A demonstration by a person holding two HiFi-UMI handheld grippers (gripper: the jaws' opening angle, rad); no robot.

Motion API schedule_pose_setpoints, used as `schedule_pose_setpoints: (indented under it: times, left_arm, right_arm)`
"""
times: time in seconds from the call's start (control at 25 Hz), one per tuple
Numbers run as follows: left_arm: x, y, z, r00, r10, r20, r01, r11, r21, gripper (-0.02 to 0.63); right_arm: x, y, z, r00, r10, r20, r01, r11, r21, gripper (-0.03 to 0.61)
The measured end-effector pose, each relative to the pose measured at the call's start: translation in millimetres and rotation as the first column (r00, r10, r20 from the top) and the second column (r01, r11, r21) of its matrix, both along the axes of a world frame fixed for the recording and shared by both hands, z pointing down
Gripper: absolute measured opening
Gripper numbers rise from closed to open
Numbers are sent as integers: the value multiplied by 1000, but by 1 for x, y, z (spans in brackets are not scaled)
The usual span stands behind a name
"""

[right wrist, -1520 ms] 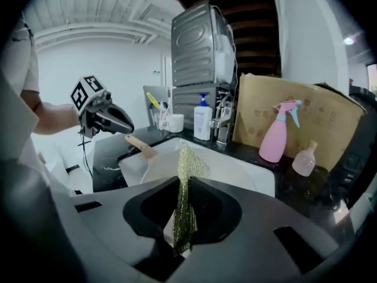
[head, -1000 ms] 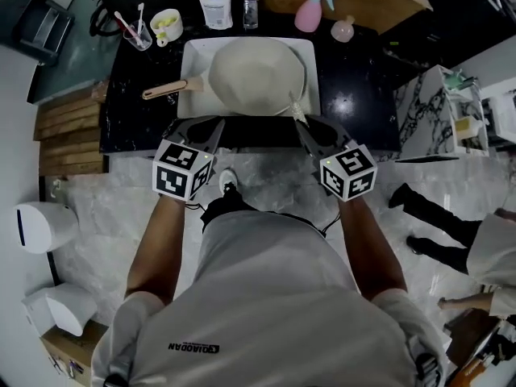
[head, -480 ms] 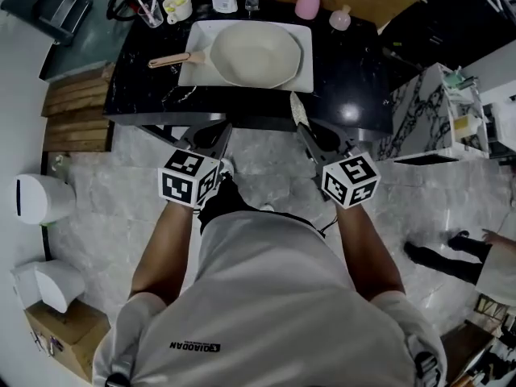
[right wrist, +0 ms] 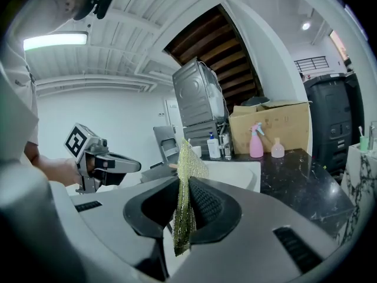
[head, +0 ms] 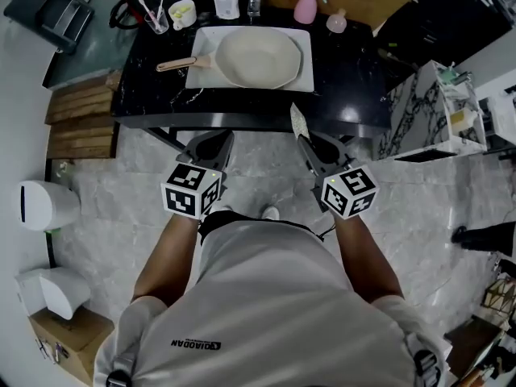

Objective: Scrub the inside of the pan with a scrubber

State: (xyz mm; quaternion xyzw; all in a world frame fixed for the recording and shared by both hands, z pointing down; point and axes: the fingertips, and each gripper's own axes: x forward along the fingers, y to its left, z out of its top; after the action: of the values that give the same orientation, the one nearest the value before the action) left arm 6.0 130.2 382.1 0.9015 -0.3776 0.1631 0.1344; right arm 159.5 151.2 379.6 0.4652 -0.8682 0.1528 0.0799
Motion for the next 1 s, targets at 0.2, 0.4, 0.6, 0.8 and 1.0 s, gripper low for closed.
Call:
schedule_pose_setpoints:
  times: [0.2,0.4,0.6,0.8,1.0]
  left_arm:
    - [-8,10,0,1000,28,-12,-28,999,-18,14]
    - [-19,16,1,998,65,-20,-65,998,-25,14]
    - [-31,13,-5,996,78,-32,-78,997,-14,14]
    - [-38,11,-8,997,80,-20,-80,997,4,14]
    - [-39,13,-11,996,93,-12,-93,996,14,15]
  right_arm:
    - [-15,7,-5,999,41,19,-40,999,-19,78]
    - [-34,11,-5,998,63,23,-63,998,-23,78]
    - [-45,12,1,996,81,21,-80,996,-36,78]
    - [-50,14,1,996,85,27,-84,996,-35,78]
    - [-55,16,0,996,82,25,-81,996,-36,78]
